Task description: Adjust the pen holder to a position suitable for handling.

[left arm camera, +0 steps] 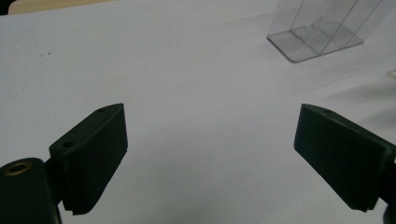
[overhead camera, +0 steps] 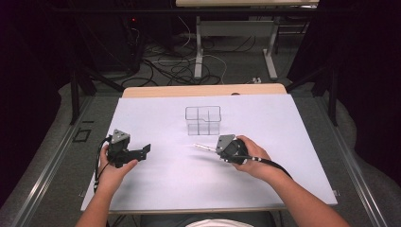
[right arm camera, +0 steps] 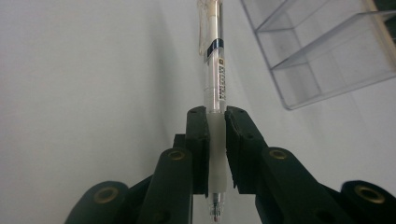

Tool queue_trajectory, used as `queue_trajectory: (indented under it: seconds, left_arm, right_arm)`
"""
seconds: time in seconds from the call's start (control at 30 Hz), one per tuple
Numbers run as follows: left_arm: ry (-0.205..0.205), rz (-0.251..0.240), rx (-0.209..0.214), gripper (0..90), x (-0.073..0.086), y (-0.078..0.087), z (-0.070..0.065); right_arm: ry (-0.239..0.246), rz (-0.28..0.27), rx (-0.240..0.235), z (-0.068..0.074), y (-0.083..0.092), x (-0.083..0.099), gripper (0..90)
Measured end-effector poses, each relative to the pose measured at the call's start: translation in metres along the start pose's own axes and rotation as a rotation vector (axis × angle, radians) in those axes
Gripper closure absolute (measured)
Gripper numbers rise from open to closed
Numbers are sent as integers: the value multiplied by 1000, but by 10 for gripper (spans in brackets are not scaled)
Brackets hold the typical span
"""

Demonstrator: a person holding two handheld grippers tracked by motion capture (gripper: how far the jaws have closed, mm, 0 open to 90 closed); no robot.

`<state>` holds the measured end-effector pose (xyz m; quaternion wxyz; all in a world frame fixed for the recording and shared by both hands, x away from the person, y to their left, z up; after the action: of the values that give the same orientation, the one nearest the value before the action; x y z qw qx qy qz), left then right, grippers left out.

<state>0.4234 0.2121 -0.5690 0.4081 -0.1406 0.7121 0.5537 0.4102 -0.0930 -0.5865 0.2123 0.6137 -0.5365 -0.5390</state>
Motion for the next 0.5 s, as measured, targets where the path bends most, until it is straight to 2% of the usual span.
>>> queue_trajectory:
  seconds: [0.07,0.1,0.13,0.17,0.23,0.43,0.5]
  left_arm:
    - [-29,-1,3,128,-1,2,-5]
    - [-59,5,16,148,-1,2,-11]
    - [-59,5,16,156,-1,2,-11]
    - [-87,7,22,156,-1,2,-17]
    - [-122,8,41,158,-2,1,-27]
    - [-291,26,73,216,-4,-1,-63]
    - [-374,20,71,280,-5,1,-75]
  right_arm:
    - [-3,8,-34,6,-1,0,801]
    - [0,13,-43,6,-1,1,800]
    - [-6,12,-54,8,-1,1,800]
    - [-6,12,-54,8,-1,1,800]
    - [-33,-10,-79,10,0,0,800]
    - [-46,-12,-103,12,3,2,801]
    - [-51,-14,-119,15,3,0,801]
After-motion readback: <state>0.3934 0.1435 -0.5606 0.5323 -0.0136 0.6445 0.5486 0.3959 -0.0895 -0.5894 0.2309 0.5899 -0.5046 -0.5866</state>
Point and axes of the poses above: each handheld gripper's, and its own axes: y roughly backward along the jaws, x roughly out of its underside, z roughly to its left, the point moved 9 cm from there along -y, roughly forward along the jaws, and after that the axes turned 6 degrees about z, right-handed, at the moved point
